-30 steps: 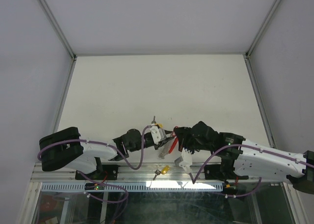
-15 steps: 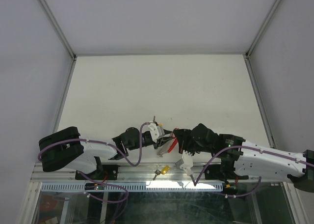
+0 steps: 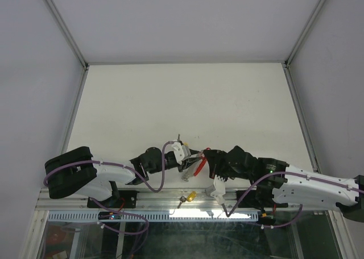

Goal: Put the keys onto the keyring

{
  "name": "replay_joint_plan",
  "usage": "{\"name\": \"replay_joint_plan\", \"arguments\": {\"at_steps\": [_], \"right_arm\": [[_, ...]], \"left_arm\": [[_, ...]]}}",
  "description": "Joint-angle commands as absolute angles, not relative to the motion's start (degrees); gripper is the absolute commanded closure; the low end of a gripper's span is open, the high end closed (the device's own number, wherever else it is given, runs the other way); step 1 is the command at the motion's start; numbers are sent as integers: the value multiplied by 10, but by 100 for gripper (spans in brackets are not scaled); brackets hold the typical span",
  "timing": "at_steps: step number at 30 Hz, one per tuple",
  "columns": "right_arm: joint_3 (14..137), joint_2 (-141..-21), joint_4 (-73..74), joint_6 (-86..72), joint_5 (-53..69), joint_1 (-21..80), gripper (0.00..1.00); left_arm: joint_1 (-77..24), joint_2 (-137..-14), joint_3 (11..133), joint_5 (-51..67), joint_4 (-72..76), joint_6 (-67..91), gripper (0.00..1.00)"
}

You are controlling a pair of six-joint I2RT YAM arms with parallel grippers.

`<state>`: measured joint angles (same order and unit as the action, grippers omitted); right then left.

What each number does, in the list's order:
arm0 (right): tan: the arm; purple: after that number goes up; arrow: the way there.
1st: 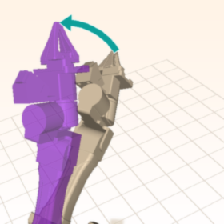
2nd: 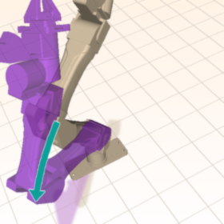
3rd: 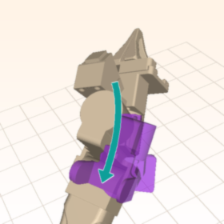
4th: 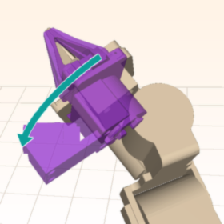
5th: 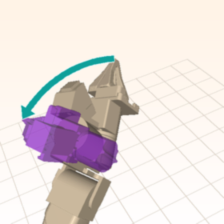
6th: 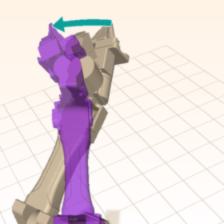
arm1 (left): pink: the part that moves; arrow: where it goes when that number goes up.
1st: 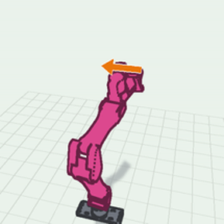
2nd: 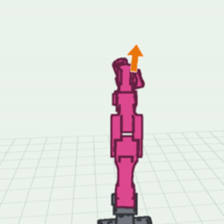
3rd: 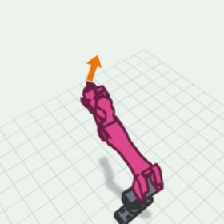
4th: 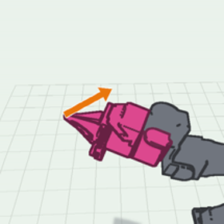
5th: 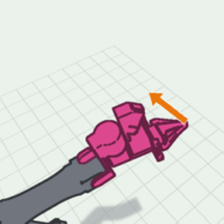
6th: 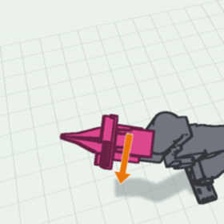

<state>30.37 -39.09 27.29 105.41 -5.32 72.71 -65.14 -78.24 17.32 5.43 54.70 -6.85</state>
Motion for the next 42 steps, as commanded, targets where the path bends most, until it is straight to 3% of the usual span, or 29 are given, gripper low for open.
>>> {"name": "replay_joint_plan", "arguments": {"at_steps": [1, 7, 11, 19, 23, 27, 35, 42], "right_arm": [[312, -325, 284, 993, -79, 736, 87], [317, -300, 363, 914, -74, 736, 69], [313, -306, 335, 818, -92, 736, 68], [351, -349, 114, 309, -194, 735, 68], [430, -425, 159, 63, -243, 732, 64], [475, -479, 173, -52, -108, 688, 62], [483, -517, 106, -199, 215, 474, 59], [463, -533, 59, -232, 262, 455, 56]], "left_arm": [[-639, -760, 169, -32, 543, -90, 100], [-639, -744, 195, -93, 488, -153, 100], [-639, -735, 209, -137, 466, -208, 100], [-639, -664, 187, -129, 486, -332, 100], [-639, -620, 172, -110, 492, -352, 100], [-639, -585, 157, -84, 501, -366, 100], [-639, -562, 160, -76, 490, -376, 100], [-639, -570, 169, -81, 491, -373, 100]]}}
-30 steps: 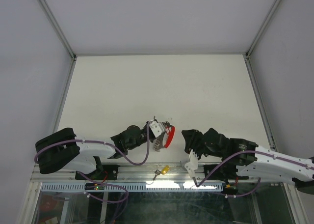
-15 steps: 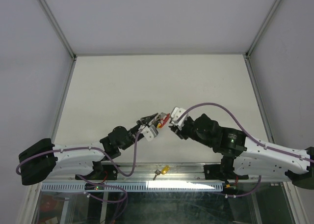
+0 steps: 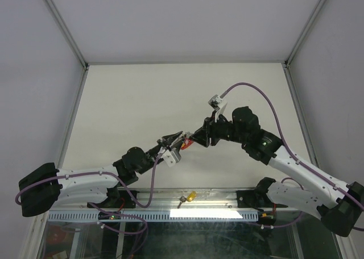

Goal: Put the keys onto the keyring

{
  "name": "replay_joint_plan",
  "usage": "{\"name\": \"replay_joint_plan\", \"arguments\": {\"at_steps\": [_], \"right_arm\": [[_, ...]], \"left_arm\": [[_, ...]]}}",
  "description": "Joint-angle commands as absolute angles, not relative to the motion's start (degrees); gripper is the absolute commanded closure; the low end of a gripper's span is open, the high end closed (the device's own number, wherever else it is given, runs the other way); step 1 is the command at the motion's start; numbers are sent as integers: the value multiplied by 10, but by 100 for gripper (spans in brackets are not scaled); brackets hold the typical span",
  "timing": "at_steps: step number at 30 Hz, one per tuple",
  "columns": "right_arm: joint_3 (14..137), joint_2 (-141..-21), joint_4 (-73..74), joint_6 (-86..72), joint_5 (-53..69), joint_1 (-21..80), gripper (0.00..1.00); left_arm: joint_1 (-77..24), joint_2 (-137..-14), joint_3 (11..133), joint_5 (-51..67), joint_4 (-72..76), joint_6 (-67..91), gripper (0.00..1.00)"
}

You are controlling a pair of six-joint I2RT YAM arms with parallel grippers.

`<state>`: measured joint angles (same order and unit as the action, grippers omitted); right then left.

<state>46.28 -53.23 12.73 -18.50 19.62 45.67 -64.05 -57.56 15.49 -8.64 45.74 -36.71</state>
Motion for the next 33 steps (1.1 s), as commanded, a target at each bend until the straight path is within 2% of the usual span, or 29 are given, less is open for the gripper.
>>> {"name": "replay_joint_plan", "arguments": {"at_steps": [1, 7, 11, 17, 33], "right_arm": [[458, -533, 47, -239, 261, 454, 56], [473, -546, 30, -270, 227, 455, 65], [508, -565, 76, -270, 205, 455, 66], [543, -594, 134, -286, 209, 455, 74], [589, -645, 215, -297, 121, 489, 75]], "left_arm": [[-639, -570, 170, -81, 491, -374, 100], [-639, -572, 175, -73, 482, -375, 100], [-639, -575, 175, -72, 482, -375, 100], [-639, -583, 177, -71, 493, -370, 100], [-639, -617, 184, -51, 534, -366, 100]]}}
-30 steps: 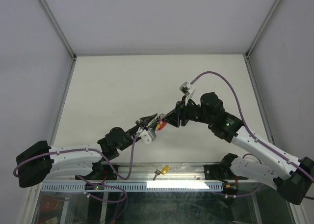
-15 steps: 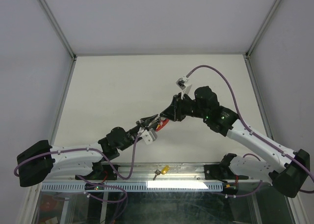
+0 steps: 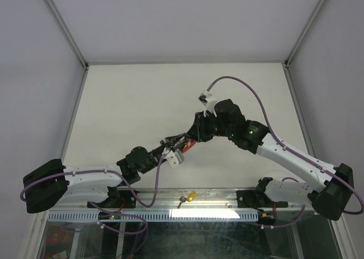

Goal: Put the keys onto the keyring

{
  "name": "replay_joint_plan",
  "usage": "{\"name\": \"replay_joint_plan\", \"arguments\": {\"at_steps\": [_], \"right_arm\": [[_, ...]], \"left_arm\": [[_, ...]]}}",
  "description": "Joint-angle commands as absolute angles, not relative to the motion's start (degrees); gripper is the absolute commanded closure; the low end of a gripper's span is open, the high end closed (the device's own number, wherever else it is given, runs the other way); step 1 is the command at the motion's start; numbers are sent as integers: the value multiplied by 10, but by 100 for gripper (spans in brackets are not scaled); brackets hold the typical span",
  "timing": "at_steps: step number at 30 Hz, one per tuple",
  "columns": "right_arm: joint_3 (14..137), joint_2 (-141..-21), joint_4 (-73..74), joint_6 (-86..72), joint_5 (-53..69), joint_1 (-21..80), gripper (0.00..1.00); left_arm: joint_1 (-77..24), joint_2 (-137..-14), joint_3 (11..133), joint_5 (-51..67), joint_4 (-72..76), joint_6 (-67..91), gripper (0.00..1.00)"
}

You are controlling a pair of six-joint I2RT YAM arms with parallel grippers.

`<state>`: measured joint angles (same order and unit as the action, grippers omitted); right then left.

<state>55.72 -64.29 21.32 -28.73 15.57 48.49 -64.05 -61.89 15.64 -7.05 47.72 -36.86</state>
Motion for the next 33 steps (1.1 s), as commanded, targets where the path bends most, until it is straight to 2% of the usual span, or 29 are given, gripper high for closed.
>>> {"name": "replay_joint_plan", "arguments": {"at_steps": [1, 19, 26, 33], "right_arm": [[591, -647, 217, -297, 117, 490, 76], [598, -665, 221, -297, 134, 494, 79], [612, -658, 270, -274, 85, 494, 78], [623, -650, 356, -246, 3, 488, 74]], "left_arm": [[-639, -617, 183, -50, 534, -366, 100], [-639, -646, 180, -45, 574, -359, 100], [-639, -679, 161, -43, 631, -350, 100], [-639, -785, 142, -16, 759, -328, 100]]}}
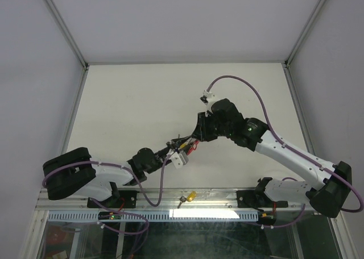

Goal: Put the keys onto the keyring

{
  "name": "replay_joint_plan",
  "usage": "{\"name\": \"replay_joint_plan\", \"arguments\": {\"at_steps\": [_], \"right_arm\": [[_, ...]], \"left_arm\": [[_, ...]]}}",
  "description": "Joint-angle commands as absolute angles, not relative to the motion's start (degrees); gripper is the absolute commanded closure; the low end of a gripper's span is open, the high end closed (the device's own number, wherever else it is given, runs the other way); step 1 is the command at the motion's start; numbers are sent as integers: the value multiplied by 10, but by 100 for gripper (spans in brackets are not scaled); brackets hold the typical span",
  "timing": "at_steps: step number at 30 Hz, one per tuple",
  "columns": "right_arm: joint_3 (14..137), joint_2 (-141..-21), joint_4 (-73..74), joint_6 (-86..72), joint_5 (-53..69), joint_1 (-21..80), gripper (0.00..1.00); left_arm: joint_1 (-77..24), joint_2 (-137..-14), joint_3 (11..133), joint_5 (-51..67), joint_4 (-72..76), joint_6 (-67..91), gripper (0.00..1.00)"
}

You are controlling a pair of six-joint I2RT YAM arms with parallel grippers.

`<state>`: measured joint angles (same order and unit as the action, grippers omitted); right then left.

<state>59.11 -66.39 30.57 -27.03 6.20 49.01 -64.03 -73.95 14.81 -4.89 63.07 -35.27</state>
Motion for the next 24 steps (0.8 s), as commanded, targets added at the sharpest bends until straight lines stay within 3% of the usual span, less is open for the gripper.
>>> {"name": "replay_joint_plan", "arguments": {"at_steps": [1, 12, 24], "right_arm": [[624, -650, 366, -245, 1, 484, 74], [576, -646, 372, -254, 61, 437, 75], [556, -665, 367, -250, 104, 432, 76]], "left_arm": [[-639, -799, 141, -9, 769, -323, 100], [-639, -1008, 156, 17, 990, -293, 100], [-639, -1053, 201, 25, 1000, -291, 100]]}}
